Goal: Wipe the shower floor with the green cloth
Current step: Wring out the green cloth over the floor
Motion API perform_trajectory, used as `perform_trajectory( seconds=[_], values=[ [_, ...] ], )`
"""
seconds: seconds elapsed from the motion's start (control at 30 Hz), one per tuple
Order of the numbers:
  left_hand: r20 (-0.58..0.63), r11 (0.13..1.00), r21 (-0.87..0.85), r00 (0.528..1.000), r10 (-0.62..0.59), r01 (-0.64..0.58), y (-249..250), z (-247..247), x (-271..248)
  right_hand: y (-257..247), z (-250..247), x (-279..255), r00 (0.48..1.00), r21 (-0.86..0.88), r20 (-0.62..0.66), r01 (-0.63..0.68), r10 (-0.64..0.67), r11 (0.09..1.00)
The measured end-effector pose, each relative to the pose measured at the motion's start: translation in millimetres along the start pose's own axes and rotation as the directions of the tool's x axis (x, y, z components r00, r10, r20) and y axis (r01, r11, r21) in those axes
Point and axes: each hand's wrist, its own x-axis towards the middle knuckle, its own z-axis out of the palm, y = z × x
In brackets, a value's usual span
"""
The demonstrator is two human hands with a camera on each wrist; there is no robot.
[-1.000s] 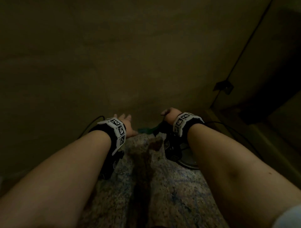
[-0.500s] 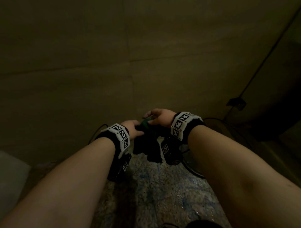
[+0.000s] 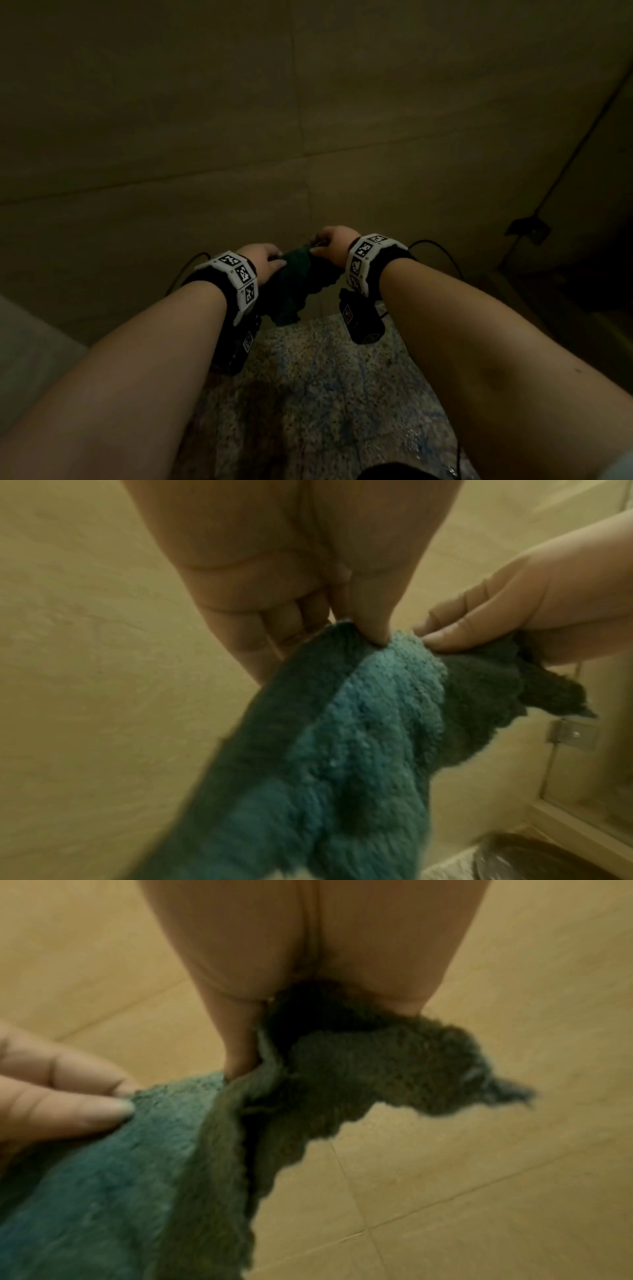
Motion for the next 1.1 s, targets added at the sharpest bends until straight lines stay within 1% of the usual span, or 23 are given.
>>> perform_trajectory(
  seconds=[0.1,0.33,0.5,0.67,0.73,0.8,0.83,0.87,0.9,0.93,1.0,1.1],
  values=[
    [0.005,1.000,-0.007,1.000,0.012,-0.012,-2.0,-4.4,6.1,0.3,-2.5,6.9,1.000,-0.036,-0.003,-0.012,0.012,0.999],
    [0.050,0.999,-0.047,0.999,0.002,0.001,14.9,-9.1,22.9,7.2,-19.7,14.8,0.997,-0.034,-0.025,-0.075,0.074,0.997],
    [0.030,0.995,-0.097,1.000,0.001,0.002,34.0,-20.5,32.5,0.7,-49.6,12.5,0.994,-0.007,-0.044,-0.103,0.102,0.995],
    [0.009,0.995,-0.094,1.000,-0.028,0.028,57.2,-34.0,31.5,-3.7,-77.9,4.9,0.993,-0.006,-0.060,-0.105,0.104,0.995],
    [-0.018,0.996,-0.089,1.000,-0.018,0.017,59.8,-34.4,30.8,-0.1,-80.2,-0.7,0.995,0.067,-0.041,-0.086,0.089,0.994],
    [-0.054,0.996,-0.084,0.999,-0.008,0.003,58.1,-33.4,29.0,4.5,-75.8,-7.0,0.998,0.197,0.032,-0.061,0.056,0.978],
    [-0.068,0.996,-0.088,0.998,-0.006,0.000,55.9,-32.8,28.1,6.5,-72.3,-9.1,0.996,0.214,0.079,-0.051,0.035,0.975],
    [-0.079,0.995,-0.097,0.997,-0.007,0.000,53.4,-32.0,26.7,7.9,-69.0,-10.5,0.993,0.176,0.115,-0.045,0.025,0.983],
    [-0.090,0.994,-0.108,0.996,-0.007,-0.002,50.8,-31.4,25.1,8.7,-65.9,-11.1,0.992,0.115,0.126,-0.040,0.025,0.993],
    [-0.102,0.993,-0.115,0.995,-0.004,-0.008,48.4,-31.1,23.3,8.4,-63.8,-11.1,0.994,0.066,0.106,-0.028,0.021,0.997],
    [-0.106,0.991,-0.131,0.994,0.004,-0.018,44.6,-30.5,19.1,7.9,-63.6,-12.0,0.999,0.040,0.040,-0.011,0.009,0.999],
    [-0.039,0.978,-0.203,0.999,0.030,-0.037,41.8,-33.0,13.0,6.8,-68.3,-14.4,0.998,-0.030,0.004,-0.057,0.057,0.998]
  ],
)
